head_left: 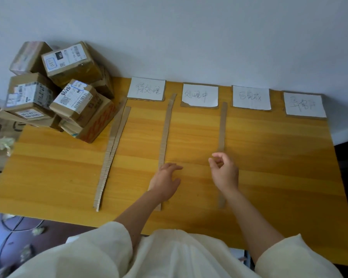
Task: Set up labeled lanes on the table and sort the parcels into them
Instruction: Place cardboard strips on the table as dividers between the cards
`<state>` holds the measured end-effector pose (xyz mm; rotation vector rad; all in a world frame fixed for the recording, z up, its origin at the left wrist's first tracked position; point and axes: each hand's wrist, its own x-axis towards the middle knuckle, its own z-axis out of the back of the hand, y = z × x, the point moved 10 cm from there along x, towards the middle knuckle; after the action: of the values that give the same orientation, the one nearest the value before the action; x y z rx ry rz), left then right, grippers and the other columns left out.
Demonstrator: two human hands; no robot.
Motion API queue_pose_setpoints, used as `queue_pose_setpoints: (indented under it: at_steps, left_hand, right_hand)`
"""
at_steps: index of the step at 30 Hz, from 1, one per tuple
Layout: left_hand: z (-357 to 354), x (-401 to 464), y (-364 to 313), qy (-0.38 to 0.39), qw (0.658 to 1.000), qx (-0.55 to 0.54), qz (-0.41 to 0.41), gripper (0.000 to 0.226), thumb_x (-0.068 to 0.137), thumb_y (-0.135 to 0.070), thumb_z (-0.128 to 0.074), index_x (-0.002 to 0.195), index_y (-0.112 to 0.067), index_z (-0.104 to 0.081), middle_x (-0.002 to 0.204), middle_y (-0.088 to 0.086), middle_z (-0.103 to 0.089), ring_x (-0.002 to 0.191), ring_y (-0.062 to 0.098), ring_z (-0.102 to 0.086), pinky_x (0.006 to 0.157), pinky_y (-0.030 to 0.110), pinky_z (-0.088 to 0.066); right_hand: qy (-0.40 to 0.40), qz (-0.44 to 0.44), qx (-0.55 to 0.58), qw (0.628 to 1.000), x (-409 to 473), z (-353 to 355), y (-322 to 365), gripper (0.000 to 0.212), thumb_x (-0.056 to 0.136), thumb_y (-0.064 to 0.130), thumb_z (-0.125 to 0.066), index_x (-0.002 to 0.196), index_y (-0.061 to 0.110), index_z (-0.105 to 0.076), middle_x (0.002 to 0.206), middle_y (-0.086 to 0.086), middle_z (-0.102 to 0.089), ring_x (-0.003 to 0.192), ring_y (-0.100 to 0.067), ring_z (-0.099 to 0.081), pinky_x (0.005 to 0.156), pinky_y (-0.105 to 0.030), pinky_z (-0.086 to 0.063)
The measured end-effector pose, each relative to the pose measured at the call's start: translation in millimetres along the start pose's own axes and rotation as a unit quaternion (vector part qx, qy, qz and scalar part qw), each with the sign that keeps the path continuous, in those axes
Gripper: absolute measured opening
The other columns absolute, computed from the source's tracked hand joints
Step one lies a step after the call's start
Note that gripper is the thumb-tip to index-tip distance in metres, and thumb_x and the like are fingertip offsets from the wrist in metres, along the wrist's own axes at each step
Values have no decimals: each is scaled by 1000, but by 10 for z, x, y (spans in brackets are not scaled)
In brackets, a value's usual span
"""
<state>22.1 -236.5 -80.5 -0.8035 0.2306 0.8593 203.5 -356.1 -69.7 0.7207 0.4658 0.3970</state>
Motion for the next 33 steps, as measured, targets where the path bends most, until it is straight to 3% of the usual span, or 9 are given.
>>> queue_pose_setpoints:
  at_steps: [6,11,13,17,21,27,33]
  left_hand:
    - [779,-305,789,-164,980,-96,62,30,93,-20,-56,122,-28,-59,131,-5,-55,122,17,-50,85,26,-44]
    - [1168,-577,1679,-232,954,-130,140,32,93,-18,-54,123,-26,-58,130,-3,-55,120,21,-51,85,34,-49]
    - [1248,-632,1945,-236,950,-134,154,34,91,-18,-55,124,-26,-58,129,-2,-56,120,23,-50,91,39,-48]
    - [1375,-691,2326,-235,952,-117,159,39,88,-13,-58,126,-21,-58,130,3,-56,121,26,-48,96,39,-45]
    - [1455,-725,2593,-227,957,-87,156,49,82,-5,-59,128,-21,-58,134,4,-54,122,27,-46,100,35,-39]
    - [1414,-711,2873,-171,973,-52,146,60,81,-11,-63,136,-31,-52,146,1,-42,133,24,-35,109,38,-35]
    - [1395,-692,2938,-139,980,-3,140,63,82,-24,-70,139,-35,-45,148,-3,-32,135,22,-29,107,35,-31]
  right_hand:
    - [64,53,34,996,-344,-641,731,9,94,27,-61,100,22,-65,81,13,-59,71,-10,-59,60,-24,-45]
    - [133,77,18,988,-660,-1367,1268,8,95,29,-60,98,23,-65,79,14,-59,66,-5,-56,53,-13,-39]
    - [159,77,0,984,-763,-1653,1419,9,95,30,-60,99,23,-64,79,14,-57,68,-6,-55,55,-12,-39]
    - [193,60,-37,979,-905,-2145,1599,15,94,32,-60,102,20,-65,85,9,-59,80,-13,-58,70,-27,-47]
    - [208,22,-62,976,-1000,-2457,1695,22,93,32,-62,108,16,-65,91,7,-57,83,-12,-55,70,-24,-42]
    - [210,-50,-114,970,-1153,-2801,1737,28,91,35,-65,112,17,-62,109,-1,-66,82,-15,-58,67,-25,-45]
    - [175,-92,-161,967,-1226,-2936,1838,46,87,43,-68,120,13,-56,117,-5,-64,104,-25,-63,69,-27,-43]
